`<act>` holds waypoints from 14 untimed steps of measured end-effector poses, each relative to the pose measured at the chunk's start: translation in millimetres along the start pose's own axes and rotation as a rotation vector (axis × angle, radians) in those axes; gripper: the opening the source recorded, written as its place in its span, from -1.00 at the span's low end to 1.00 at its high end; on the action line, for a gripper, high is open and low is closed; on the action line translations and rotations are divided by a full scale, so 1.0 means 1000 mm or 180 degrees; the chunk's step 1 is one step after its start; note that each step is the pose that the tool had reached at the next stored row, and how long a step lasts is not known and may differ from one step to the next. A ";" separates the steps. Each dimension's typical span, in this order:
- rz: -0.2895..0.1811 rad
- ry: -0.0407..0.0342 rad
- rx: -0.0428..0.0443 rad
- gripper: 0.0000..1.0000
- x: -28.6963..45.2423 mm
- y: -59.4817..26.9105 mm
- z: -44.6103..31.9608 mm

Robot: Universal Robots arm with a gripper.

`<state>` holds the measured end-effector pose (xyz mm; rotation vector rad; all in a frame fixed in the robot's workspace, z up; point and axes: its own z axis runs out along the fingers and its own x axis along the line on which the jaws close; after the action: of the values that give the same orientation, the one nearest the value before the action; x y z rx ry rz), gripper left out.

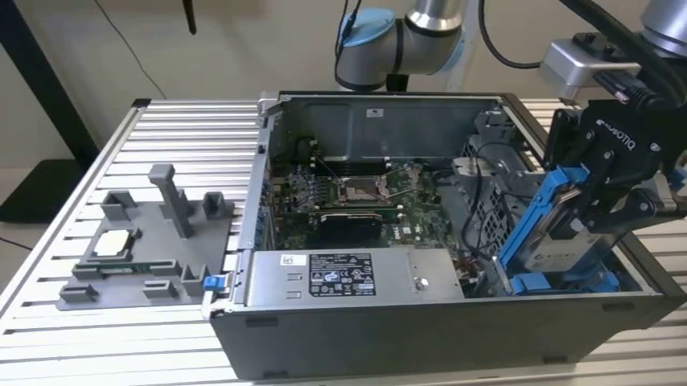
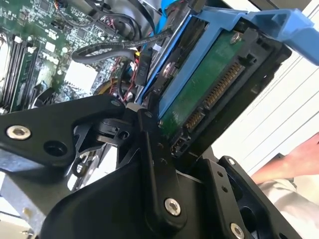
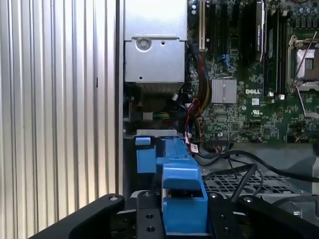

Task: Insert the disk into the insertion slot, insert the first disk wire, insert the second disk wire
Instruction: 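Insert the disk into the insertion slot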

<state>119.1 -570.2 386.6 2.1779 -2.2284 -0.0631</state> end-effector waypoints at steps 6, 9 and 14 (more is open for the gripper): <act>-0.0001 0.0000 0.0001 1.00 -0.0002 -0.0005 0.0024; -0.0001 0.0000 0.0000 1.00 -0.0001 -0.0004 0.0021; -0.0001 -0.0022 -0.0001 1.00 -0.0002 0.0001 -0.0065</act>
<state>119.3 -570.0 393.1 2.1813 -2.2313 -0.0710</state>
